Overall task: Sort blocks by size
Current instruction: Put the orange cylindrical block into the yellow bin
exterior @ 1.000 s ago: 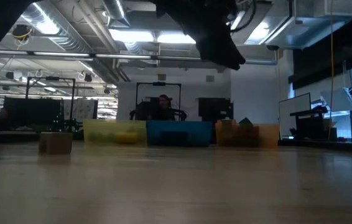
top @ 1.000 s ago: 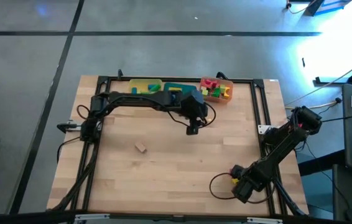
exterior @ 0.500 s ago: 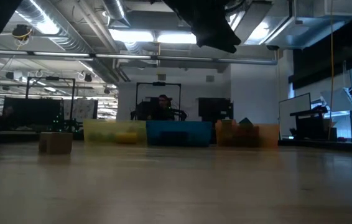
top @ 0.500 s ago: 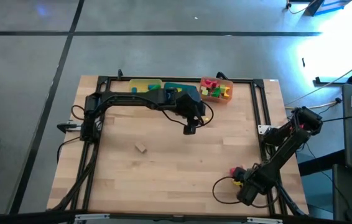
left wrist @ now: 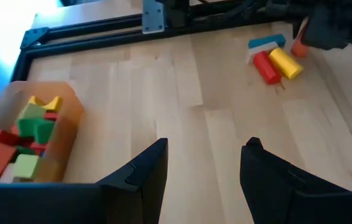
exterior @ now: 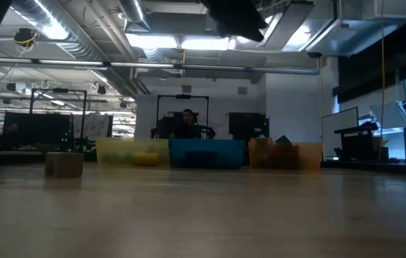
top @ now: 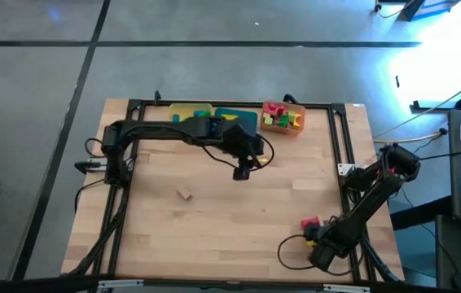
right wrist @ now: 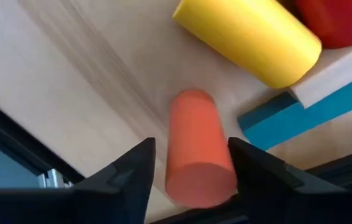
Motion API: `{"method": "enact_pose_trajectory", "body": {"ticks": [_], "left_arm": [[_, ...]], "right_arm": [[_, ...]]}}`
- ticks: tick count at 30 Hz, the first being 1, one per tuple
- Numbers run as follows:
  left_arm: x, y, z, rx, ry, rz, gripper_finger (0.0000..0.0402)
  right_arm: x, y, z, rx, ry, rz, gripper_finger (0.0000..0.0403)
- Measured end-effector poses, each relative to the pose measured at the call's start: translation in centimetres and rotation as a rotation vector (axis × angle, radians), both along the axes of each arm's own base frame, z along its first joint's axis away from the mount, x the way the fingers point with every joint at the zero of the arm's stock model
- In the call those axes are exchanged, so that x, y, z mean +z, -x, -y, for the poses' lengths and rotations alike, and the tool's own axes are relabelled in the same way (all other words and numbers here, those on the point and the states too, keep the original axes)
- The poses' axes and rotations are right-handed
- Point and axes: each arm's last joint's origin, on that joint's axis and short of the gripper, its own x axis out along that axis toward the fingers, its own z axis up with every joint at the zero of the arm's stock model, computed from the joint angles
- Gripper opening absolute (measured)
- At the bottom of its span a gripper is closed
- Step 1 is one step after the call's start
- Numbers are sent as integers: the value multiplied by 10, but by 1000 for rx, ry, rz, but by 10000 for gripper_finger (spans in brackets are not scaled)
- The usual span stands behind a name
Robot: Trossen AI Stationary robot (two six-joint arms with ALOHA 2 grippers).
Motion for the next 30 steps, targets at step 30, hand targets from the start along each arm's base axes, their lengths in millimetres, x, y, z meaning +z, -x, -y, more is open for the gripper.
{"method": "enact_pose_trajectory", "body": {"ticks": [30], "left_arm": [[-15,184,60,198,78,215,168]], "right_arm": [[14,-58,29,246,-145,129,138]]}}
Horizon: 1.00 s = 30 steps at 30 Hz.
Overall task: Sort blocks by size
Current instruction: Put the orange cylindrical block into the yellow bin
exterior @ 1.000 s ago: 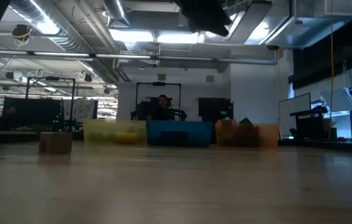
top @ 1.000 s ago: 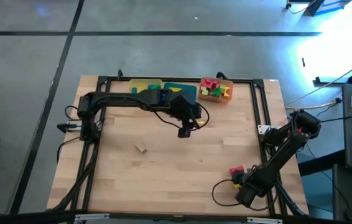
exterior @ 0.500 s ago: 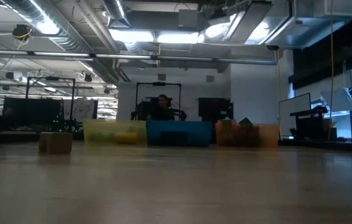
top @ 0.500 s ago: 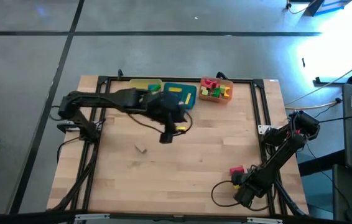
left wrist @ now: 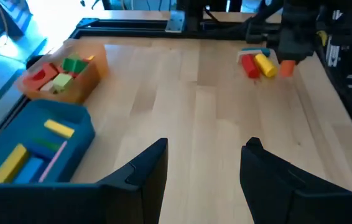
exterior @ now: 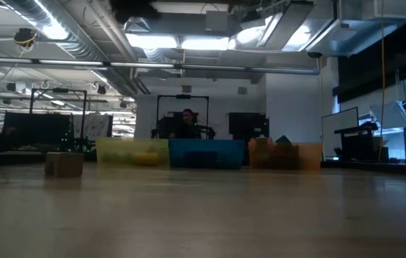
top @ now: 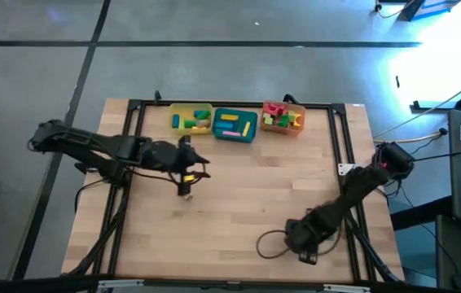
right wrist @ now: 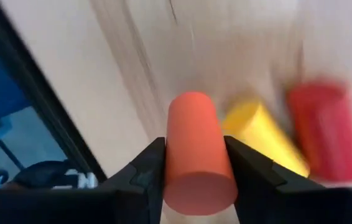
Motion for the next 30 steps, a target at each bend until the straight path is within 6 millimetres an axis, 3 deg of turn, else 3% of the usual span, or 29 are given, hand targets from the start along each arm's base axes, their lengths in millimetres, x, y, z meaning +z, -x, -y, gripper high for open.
{"method": "enact_pose_trajectory", "body": {"ticks": [4,8,13,19,24,30], "left_arm": [[-24,18,-3,27,27,29,168],[-47,33,-7,68,55,8,168],[-68,50,-10,131,94,-5,168],[-77,62,-13,163,154,12,168],[-75,62,-13,175,183,38,168],[-74,61,-12,160,166,49,168]], "right_arm": [[13,-30,21,59,48,166,139],[24,-63,57,95,286,403,140],[37,-112,110,111,550,749,141],[49,-169,187,116,645,1158,141],[32,-194,256,14,692,1354,142],[-3,-215,320,-91,704,1365,142]]}}
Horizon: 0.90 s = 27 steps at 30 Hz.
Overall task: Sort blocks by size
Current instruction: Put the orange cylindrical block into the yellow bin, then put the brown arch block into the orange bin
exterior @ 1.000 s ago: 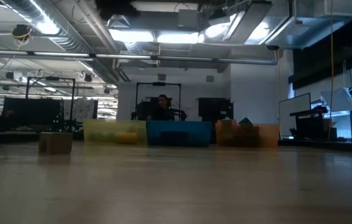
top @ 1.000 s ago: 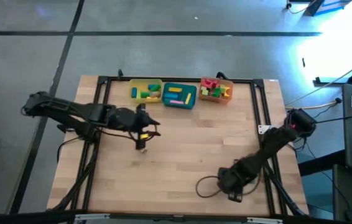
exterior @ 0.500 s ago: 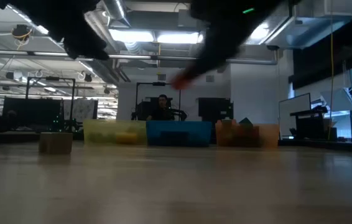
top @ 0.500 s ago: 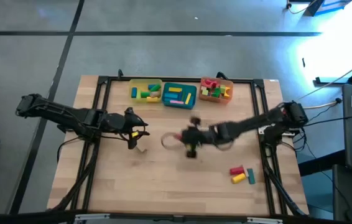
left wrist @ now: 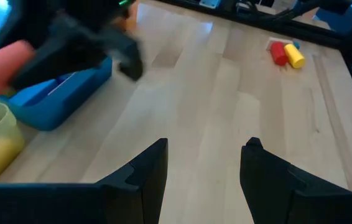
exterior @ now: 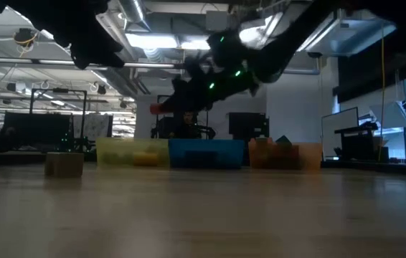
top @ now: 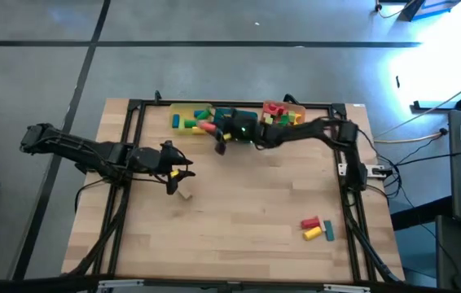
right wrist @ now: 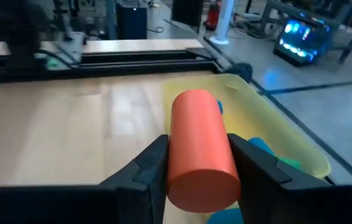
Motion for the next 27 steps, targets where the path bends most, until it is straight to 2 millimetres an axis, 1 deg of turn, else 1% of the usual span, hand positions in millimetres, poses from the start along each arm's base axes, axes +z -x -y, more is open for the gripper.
{"method": "enact_pose_trajectory", "body": {"ticks": [2,5,8,11,15,18,22,27], "left_arm": [[0,0,0,1,0,-1,168],[0,0,0,3,1,-4,168],[0,0,0,3,1,-4,168],[-1,0,0,1,-3,-8,168],[0,0,-1,2,-2,-6,168],[0,0,-1,3,1,-6,168],[0,0,-1,3,1,-6,168],[-1,0,-1,3,-1,-10,168]], "right_arm": [[-7,-8,15,-19,-22,-9,143],[-11,-21,34,-24,-71,8,143],[-8,-34,48,-34,-122,27,143],[-5,-46,58,-52,-154,37,143],[-4,-62,63,-51,-149,61,145],[-4,-71,66,-48,-143,78,156],[-8,-78,68,-51,-157,40,184],[-3,-80,69,-58,-180,-27,223]]}}
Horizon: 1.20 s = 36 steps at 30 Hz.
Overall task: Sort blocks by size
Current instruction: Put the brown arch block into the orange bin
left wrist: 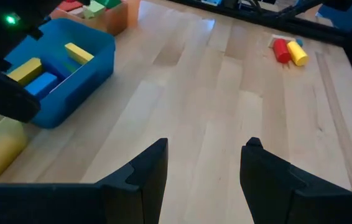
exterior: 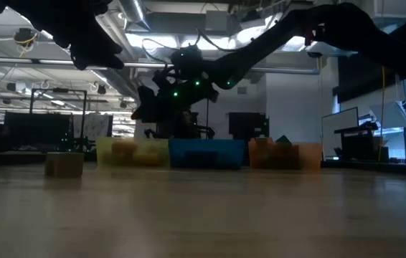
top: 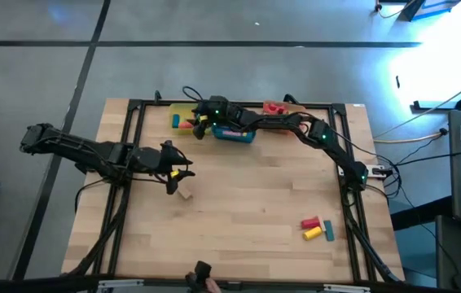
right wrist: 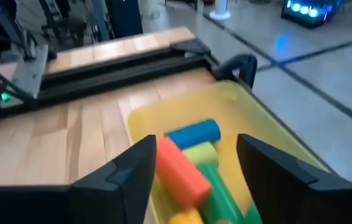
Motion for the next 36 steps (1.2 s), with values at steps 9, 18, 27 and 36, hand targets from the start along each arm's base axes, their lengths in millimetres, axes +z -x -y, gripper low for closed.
{"method": "enact_pose_trajectory", "body": {"ticks": [9,18,27,36], "left_arm": [[-16,11,0,-79,-25,-217,168],[-36,6,5,-357,-161,-424,168],[-66,-11,9,-497,-214,-599,168],[-83,-22,12,-583,-271,-654,168]], "right_arm": [[78,33,-3,34,24,-422,249],[199,103,-35,55,23,-547,246],[279,174,-92,77,1,-447,246],[307,222,-147,-6,46,-498,246]]}}
